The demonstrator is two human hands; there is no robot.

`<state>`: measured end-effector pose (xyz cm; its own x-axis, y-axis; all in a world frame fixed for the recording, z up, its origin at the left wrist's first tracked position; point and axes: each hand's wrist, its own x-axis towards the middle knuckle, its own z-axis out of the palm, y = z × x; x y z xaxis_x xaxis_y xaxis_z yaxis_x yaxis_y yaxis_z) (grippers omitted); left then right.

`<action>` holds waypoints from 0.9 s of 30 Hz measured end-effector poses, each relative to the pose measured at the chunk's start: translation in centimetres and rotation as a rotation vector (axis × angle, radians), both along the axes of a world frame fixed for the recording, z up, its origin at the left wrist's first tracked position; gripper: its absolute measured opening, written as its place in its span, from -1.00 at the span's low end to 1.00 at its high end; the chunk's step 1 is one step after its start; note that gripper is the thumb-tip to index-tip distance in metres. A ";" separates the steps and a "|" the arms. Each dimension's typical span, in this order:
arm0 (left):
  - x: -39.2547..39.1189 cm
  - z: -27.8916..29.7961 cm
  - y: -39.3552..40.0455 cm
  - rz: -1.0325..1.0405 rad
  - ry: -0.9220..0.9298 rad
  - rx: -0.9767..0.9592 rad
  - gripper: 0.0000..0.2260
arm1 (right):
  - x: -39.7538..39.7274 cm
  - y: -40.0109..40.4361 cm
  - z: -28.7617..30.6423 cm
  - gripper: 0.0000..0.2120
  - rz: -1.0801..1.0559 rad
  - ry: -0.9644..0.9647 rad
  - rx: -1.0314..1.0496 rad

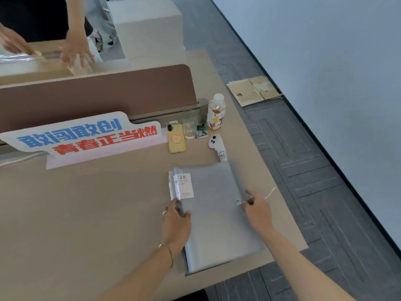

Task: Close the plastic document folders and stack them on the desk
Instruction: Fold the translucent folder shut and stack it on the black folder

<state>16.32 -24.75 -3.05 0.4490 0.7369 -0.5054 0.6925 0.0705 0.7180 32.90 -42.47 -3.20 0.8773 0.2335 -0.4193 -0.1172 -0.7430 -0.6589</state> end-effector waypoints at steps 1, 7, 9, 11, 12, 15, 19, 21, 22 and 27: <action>0.0 -0.1 -0.3 0.006 0.006 0.011 -0.54 | 0.1 0.0 -0.4 -0.54 0.005 0.015 -0.012; 0.1 -0.8 -0.9 0.027 0.011 0.080 -0.60 | 0.3 0.1 -1.8 -0.55 0.041 0.082 -0.105; 0.1 -1.1 -0.8 0.046 0.014 0.107 -0.59 | 0.5 0.2 -2.2 -0.58 0.073 0.055 -0.144; 0.0 -1.7 -0.6 0.067 0.030 0.122 -0.54 | 0.8 0.5 -2.3 -0.60 0.100 0.034 -0.153; -0.1 -2.0 -0.5 0.070 0.042 0.099 -0.52 | 1.0 0.8 -2.3 -0.60 0.105 0.045 -0.139; -0.2 -3.4 -0.4 0.102 -0.016 -0.127 -0.56 | 1.4 1.7 -2.5 -0.72 0.081 0.112 -0.056; 0.5 -4.1 -1.1 0.191 -0.083 -0.275 -0.60 | 1.6 2.7 -3.0 -0.83 0.039 0.199 0.005; 0.9 -4.0 -1.5 0.232 -0.089 -0.274 -0.58 | 1.3 2.9 -3.0 -0.80 0.029 0.197 0.019; 1.0 -3.8 -1.6 0.244 -0.068 -0.269 -0.59 | 1.2 2.9 -3.1 -0.77 0.027 0.202 0.010; 1.0 -4.5 -1.7 0.286 -0.013 -0.229 -0.63 | 0.9 3.5 -3.6 -0.57 0.037 0.179 -0.020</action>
